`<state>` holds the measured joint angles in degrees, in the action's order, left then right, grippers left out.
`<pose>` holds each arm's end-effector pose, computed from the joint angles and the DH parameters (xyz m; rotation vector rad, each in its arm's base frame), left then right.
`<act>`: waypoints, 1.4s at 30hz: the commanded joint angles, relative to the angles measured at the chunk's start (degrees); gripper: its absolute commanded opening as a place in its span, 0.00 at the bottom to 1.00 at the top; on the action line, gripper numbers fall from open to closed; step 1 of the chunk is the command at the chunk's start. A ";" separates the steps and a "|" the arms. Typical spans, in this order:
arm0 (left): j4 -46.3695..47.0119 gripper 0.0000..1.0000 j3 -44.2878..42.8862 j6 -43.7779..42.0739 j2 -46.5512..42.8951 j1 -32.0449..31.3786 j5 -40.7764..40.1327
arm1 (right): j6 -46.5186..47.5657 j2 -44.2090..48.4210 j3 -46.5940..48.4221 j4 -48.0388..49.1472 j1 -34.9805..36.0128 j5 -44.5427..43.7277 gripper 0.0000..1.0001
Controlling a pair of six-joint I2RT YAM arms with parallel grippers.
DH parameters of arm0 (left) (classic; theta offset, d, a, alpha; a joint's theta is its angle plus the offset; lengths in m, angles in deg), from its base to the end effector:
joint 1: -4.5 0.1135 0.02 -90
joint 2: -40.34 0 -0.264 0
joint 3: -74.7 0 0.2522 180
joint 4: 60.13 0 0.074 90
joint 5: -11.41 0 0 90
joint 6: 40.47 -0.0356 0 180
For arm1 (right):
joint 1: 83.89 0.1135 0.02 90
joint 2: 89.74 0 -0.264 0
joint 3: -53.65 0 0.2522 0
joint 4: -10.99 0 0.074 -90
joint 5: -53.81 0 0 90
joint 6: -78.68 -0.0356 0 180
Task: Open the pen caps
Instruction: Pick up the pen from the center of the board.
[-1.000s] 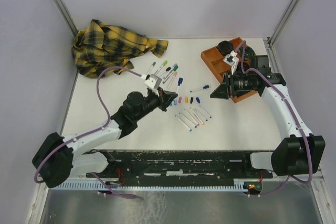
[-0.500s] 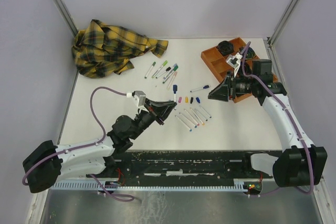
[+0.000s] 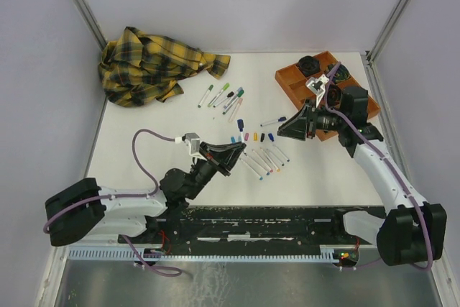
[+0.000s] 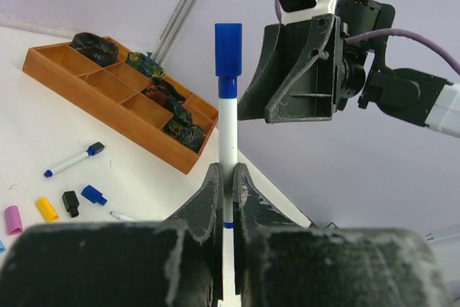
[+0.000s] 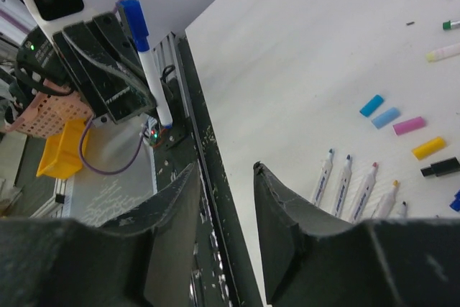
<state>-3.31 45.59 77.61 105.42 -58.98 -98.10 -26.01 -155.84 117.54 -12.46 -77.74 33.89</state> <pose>0.1059 -0.1856 0.2431 0.0849 1.3147 -1.1760 0.2377 0.0593 0.3078 -0.6589 1.8574 1.4487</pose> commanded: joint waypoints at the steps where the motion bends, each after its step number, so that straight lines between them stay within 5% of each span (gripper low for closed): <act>1: 10.11 0.03 -1.06 2.23 3.72 -1.80 -4.55 | -17.78 1.05 -4.52 26.31 1.28 -2.16 0.45; 7: 13.31 0.03 -3.84 3.26 9.56 -2.69 -4.46 | -28.65 0.29 -8.87 41.58 3.70 -3.33 0.56; 25: 16.89 0.03 -9.87 8.93 18.92 -2.78 -1.08 | -29.75 -1.50 -9.33 44.23 11.28 -4.22 0.63; 42: 18.92 0.03 -11.05 10.69 22.29 -2.79 -0.70 | -27.07 -2.39 -7.71 37.44 12.98 -4.50 0.40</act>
<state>11.89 36.32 86.61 127.39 -61.54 -98.98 -54.73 -158.18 108.05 25.46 -65.19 29.50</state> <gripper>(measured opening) 0.055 0.419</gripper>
